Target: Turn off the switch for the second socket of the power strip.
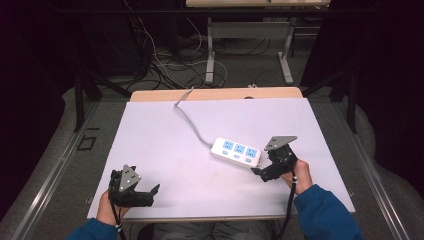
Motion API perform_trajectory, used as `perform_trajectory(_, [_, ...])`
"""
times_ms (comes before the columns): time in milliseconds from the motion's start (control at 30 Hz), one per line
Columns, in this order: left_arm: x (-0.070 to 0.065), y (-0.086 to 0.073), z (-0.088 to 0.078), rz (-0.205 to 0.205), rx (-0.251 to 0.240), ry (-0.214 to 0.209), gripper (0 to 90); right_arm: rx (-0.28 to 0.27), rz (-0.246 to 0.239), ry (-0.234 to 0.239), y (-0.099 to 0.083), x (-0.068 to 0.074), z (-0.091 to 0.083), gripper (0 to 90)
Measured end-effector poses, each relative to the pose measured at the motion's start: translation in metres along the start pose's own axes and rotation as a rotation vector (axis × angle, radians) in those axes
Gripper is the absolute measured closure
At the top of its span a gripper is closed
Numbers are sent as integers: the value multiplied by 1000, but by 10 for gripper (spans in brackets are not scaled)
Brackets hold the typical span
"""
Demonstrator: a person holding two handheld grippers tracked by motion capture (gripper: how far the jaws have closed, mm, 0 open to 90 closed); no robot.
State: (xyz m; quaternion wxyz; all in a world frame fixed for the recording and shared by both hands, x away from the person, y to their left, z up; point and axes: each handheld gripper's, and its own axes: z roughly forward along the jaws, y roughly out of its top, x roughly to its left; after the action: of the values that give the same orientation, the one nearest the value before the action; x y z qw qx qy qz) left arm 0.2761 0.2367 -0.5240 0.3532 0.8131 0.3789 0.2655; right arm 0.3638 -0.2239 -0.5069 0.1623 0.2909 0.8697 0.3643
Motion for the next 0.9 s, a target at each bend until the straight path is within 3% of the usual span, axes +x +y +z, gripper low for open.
perform_trajectory(467, [0,0,0,1,-1,3,12,-15,-21,-18,12,-1,7,14])
perform_trajectory(700, [0,0,0,0,-1,3,12,5,-24,-7,17,-4,13,14])
perform_trajectory(767, [0,0,0,0,-1,2,12,-2,-3,-6,18,-3,16,13])
perform_trajectory(900, [0,0,0,1,0,2,12,-19,-16,2,22,-5,20,13])
